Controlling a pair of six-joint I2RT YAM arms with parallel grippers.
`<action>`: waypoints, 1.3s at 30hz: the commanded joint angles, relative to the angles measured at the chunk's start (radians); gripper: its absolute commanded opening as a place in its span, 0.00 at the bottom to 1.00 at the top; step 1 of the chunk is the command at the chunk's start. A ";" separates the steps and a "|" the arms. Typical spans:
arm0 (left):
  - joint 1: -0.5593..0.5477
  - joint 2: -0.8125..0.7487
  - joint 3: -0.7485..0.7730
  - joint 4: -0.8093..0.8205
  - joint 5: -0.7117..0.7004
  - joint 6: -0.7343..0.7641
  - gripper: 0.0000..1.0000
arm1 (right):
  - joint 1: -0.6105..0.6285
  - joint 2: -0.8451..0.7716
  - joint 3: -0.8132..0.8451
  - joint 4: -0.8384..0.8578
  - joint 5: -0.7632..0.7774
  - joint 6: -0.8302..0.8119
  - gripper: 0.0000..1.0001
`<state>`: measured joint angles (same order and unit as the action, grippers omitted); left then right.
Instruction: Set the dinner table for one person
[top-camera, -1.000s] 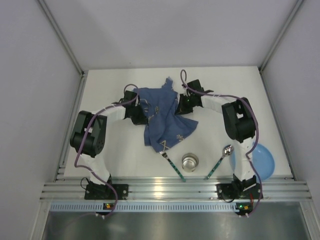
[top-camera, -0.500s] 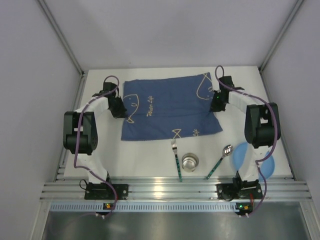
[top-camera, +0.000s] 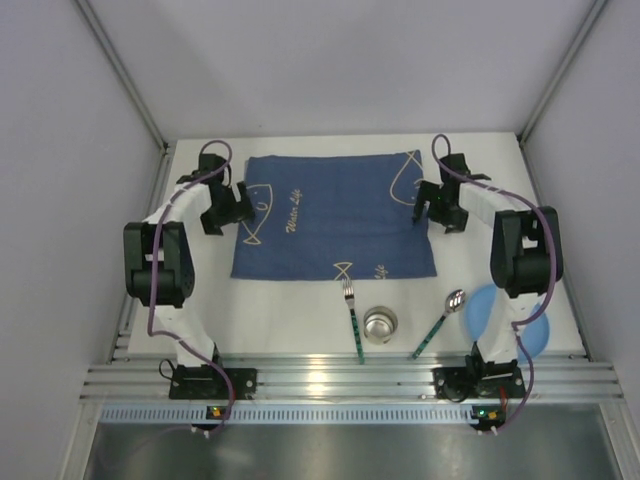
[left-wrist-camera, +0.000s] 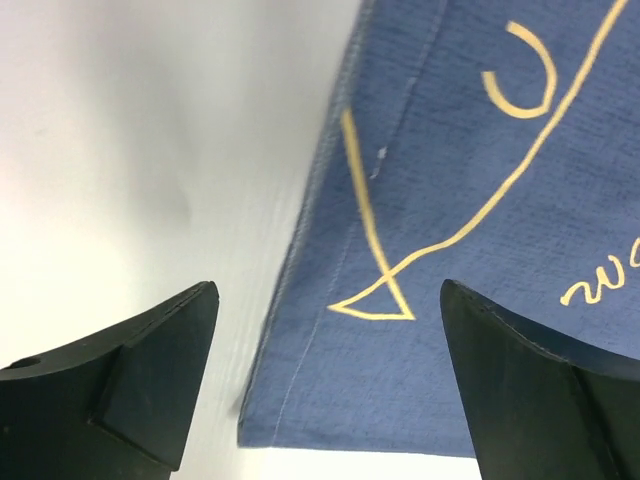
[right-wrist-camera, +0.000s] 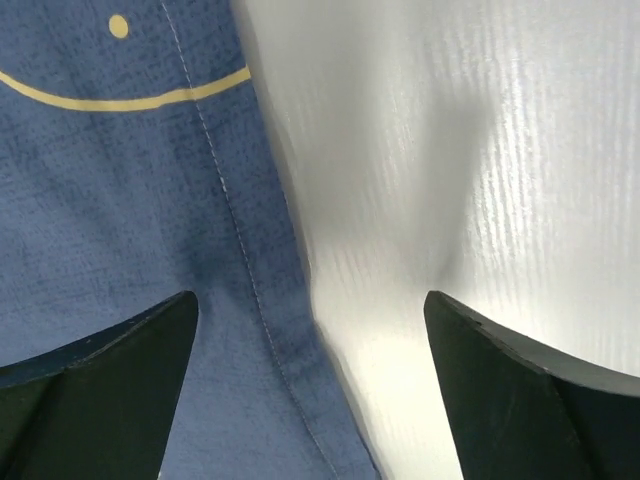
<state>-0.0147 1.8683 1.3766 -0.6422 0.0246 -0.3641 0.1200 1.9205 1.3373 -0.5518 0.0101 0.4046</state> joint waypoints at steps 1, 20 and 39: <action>0.002 -0.141 0.010 -0.050 -0.074 -0.022 0.98 | 0.003 -0.110 0.077 -0.042 0.060 -0.010 0.96; -0.692 -0.351 -0.321 0.139 -0.002 -0.319 0.86 | 0.300 -0.664 -0.392 -0.073 -0.067 0.126 0.97; -0.843 0.005 -0.159 0.248 0.031 -0.345 0.71 | 0.299 -0.888 -0.498 -0.220 0.036 0.082 0.96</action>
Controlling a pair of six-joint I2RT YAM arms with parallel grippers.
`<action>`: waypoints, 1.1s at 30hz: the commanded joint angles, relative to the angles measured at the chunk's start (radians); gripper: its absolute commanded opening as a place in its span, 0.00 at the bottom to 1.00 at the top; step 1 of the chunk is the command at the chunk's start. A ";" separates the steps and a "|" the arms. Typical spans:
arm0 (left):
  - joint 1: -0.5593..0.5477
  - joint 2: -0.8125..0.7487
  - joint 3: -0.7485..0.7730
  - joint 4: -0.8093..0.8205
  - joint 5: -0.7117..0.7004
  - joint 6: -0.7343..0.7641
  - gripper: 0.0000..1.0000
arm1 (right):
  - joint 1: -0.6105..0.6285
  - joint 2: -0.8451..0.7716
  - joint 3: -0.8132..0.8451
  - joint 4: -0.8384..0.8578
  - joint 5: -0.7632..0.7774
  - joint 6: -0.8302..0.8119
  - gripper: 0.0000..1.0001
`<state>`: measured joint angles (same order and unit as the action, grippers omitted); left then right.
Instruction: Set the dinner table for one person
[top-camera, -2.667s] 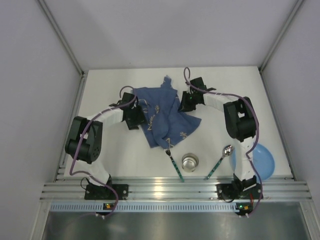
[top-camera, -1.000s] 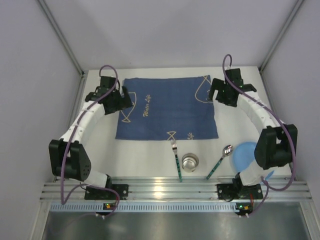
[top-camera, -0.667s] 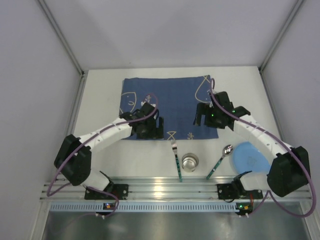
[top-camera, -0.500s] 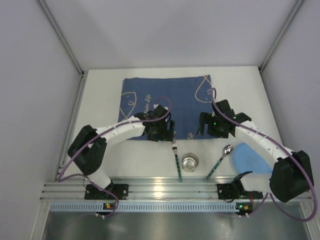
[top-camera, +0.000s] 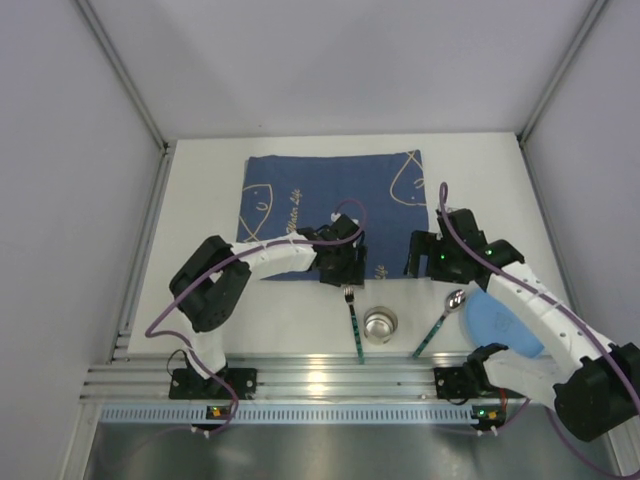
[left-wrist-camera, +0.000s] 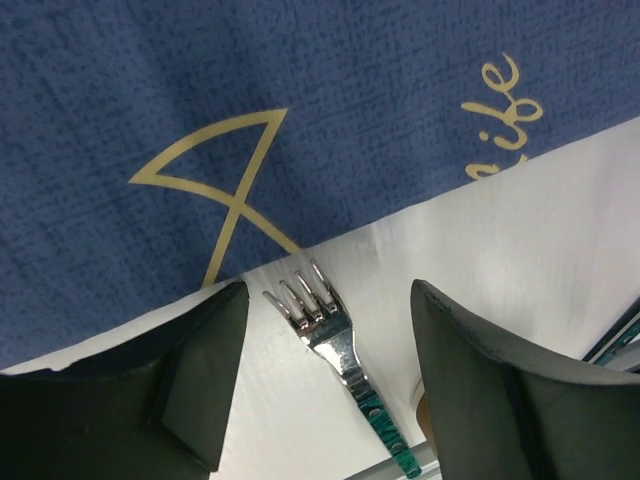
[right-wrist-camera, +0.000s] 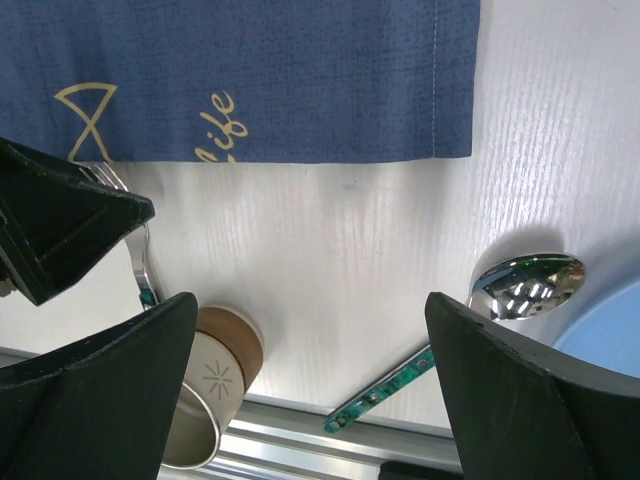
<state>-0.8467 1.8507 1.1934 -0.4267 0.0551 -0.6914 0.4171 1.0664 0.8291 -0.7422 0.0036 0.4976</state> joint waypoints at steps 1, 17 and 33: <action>-0.012 0.030 0.025 0.037 0.000 -0.016 0.68 | 0.000 -0.036 0.016 -0.032 0.044 -0.016 0.96; -0.025 0.021 0.003 -0.029 -0.047 -0.016 0.00 | -0.003 0.052 0.036 -0.019 0.042 -0.021 0.96; -0.019 -0.099 0.182 -0.167 0.003 0.162 0.00 | -0.001 0.050 0.021 -0.008 0.053 -0.022 0.96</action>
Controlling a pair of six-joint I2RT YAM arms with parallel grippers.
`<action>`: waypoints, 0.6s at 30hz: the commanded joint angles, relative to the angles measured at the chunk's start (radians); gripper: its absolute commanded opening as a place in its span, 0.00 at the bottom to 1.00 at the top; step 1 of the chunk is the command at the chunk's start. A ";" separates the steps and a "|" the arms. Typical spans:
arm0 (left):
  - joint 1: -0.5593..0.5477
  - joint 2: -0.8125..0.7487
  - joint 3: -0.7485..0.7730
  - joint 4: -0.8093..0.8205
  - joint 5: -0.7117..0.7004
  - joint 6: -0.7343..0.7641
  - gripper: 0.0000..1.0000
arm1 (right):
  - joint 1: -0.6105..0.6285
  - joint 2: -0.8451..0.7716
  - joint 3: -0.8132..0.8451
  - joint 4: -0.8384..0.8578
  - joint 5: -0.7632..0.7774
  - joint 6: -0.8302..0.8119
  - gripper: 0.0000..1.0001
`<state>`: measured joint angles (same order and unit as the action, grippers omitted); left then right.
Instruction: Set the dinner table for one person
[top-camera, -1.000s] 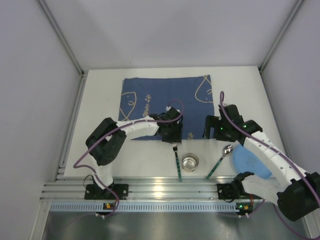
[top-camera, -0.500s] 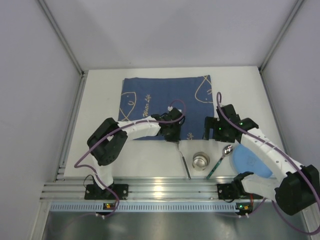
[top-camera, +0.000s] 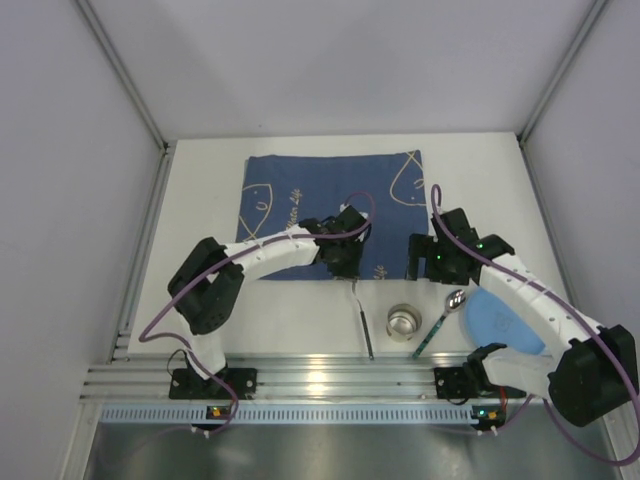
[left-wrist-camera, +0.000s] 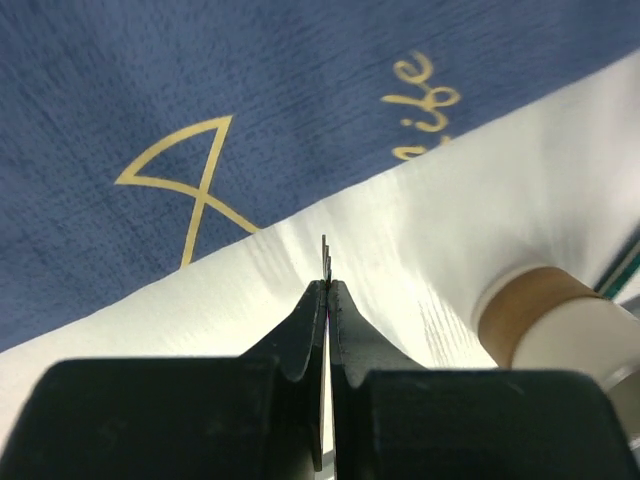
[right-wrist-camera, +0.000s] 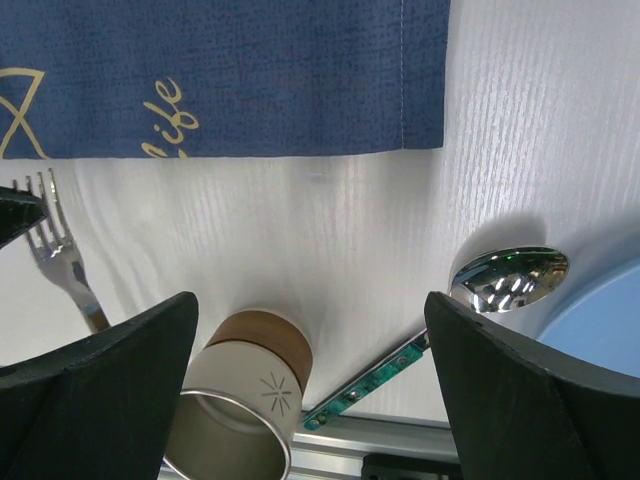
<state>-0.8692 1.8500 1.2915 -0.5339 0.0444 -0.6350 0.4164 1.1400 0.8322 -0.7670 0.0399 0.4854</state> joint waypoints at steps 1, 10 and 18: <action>0.013 -0.116 0.098 -0.078 0.015 0.130 0.00 | -0.001 -0.025 0.016 0.014 0.018 -0.011 0.96; 0.372 -0.112 0.211 -0.122 0.236 0.472 0.00 | -0.001 -0.066 -0.004 -0.006 0.017 -0.019 0.95; 0.624 0.210 0.544 -0.285 0.305 0.699 0.00 | -0.002 -0.055 0.033 -0.026 -0.072 -0.002 0.95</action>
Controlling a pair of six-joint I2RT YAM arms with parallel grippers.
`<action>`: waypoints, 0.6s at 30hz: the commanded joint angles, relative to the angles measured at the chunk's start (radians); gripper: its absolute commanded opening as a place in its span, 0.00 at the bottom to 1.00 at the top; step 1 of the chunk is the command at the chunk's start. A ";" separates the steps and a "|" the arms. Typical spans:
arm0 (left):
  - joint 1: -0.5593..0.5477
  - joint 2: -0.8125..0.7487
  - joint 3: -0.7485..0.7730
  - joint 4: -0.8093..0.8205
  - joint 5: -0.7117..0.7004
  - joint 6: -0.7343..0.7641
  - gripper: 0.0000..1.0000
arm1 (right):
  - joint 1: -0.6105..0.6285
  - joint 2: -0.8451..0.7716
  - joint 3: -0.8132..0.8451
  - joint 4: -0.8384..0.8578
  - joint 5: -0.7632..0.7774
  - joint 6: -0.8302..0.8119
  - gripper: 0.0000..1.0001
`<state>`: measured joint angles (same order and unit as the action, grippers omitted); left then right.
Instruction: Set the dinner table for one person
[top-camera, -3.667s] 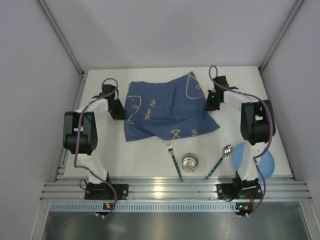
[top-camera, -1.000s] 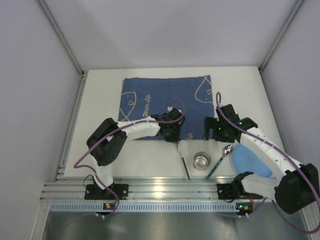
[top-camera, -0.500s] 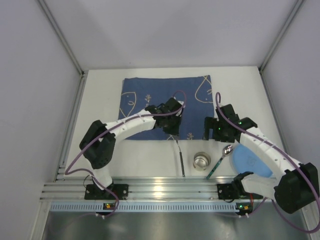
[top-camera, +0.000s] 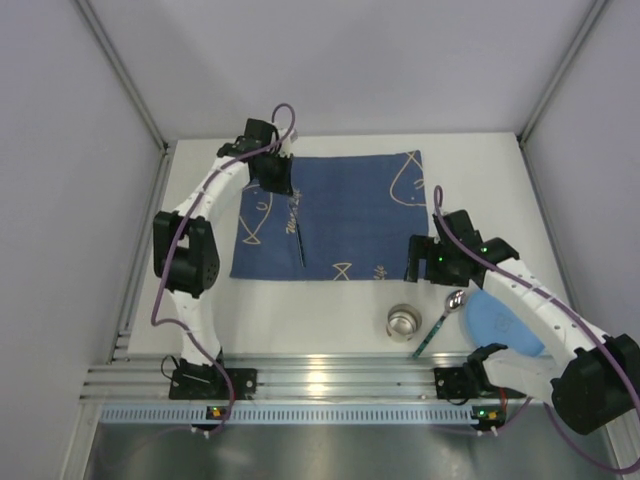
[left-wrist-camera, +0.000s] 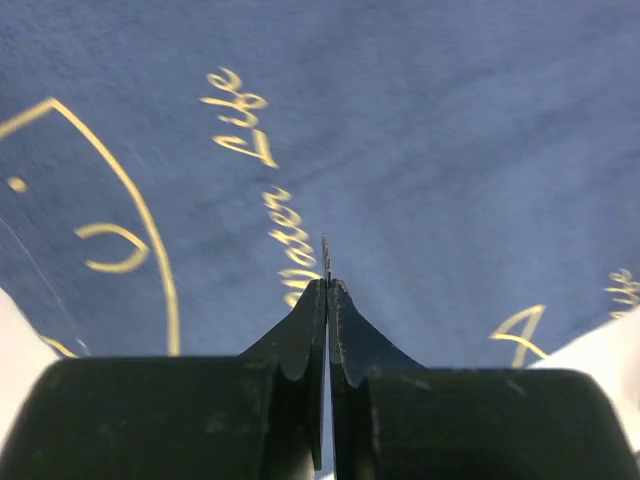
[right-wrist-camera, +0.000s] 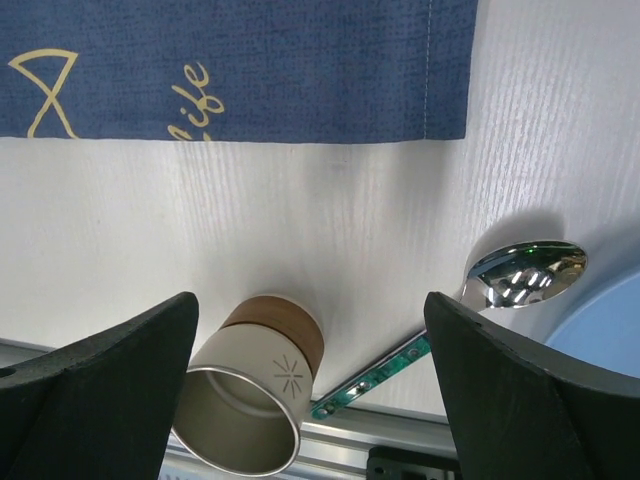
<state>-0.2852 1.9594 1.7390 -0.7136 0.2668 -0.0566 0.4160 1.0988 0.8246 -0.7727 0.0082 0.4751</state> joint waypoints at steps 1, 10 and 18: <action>0.070 0.123 0.135 -0.115 0.100 0.129 0.00 | 0.000 -0.017 0.044 -0.026 -0.046 0.008 0.95; 0.165 0.226 0.211 -0.101 0.043 0.231 0.00 | 0.000 0.004 0.044 -0.042 -0.080 0.007 0.95; 0.167 0.282 0.307 -0.095 -0.083 0.271 0.00 | 0.000 0.075 0.096 -0.063 -0.096 -0.026 0.95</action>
<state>-0.1146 2.2349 2.0045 -0.8124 0.2420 0.1753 0.4164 1.1557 0.8600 -0.8181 -0.0757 0.4709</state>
